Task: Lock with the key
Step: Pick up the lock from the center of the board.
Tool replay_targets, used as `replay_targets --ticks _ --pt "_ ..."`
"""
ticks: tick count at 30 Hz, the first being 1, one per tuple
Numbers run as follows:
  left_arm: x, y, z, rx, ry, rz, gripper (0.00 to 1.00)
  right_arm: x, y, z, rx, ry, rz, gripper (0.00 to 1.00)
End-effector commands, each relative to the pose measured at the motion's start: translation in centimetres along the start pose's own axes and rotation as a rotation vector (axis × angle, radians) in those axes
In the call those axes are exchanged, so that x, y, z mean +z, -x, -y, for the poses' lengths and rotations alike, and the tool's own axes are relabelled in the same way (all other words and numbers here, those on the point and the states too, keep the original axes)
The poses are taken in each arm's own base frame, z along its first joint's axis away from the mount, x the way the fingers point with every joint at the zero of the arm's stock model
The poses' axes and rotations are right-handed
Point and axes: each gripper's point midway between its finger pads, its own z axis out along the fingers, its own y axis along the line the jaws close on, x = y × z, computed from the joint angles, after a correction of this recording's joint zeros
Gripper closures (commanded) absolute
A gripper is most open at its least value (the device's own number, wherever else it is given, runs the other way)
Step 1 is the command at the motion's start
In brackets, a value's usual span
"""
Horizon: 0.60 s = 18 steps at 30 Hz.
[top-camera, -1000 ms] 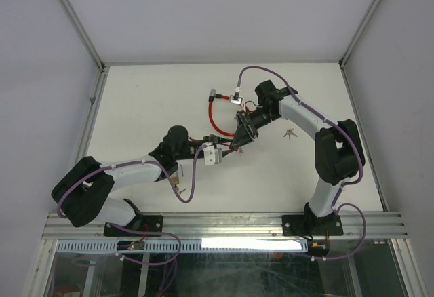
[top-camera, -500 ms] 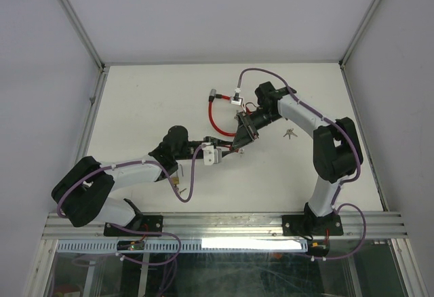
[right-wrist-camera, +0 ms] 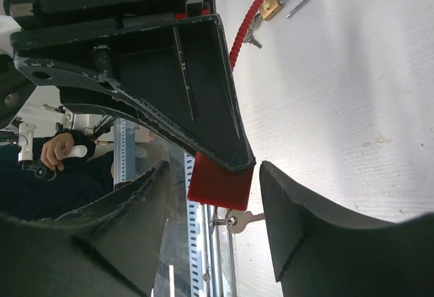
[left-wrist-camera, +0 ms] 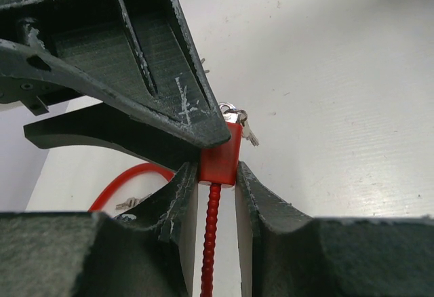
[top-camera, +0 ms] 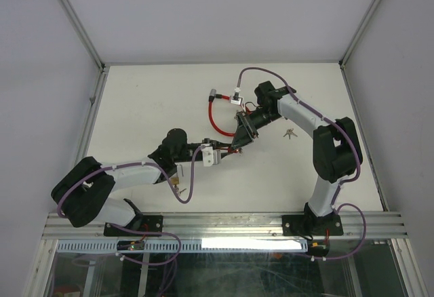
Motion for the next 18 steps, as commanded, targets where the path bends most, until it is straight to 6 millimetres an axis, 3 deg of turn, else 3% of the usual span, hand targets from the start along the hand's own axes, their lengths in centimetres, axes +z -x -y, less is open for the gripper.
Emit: replay_targets --ticks 1,8,11,16,17,18 --pt "-0.4 2.9 -1.9 0.068 0.073 0.079 1.00 -0.6 1.8 -1.0 -0.091 0.006 0.035 0.42" --pt "-0.7 2.7 -2.5 0.061 0.105 0.060 1.00 -0.2 1.4 -0.2 -0.087 -0.037 0.010 0.45" --pt "-0.6 2.5 -2.7 0.057 0.109 0.053 1.00 0.0 1.3 0.1 -0.087 -0.050 0.000 0.60" --pt "-0.7 2.5 -2.5 0.047 0.112 0.053 1.00 0.0 1.5 -0.2 -0.084 -0.040 0.009 0.94" --pt "-0.8 2.6 -2.6 0.043 0.116 0.060 0.97 0.0 1.6 -0.3 -0.083 -0.033 0.011 0.97" --pt "-0.8 2.8 -2.5 0.040 0.116 0.070 0.86 0.0 1.6 -0.5 -0.083 -0.027 0.014 1.00"
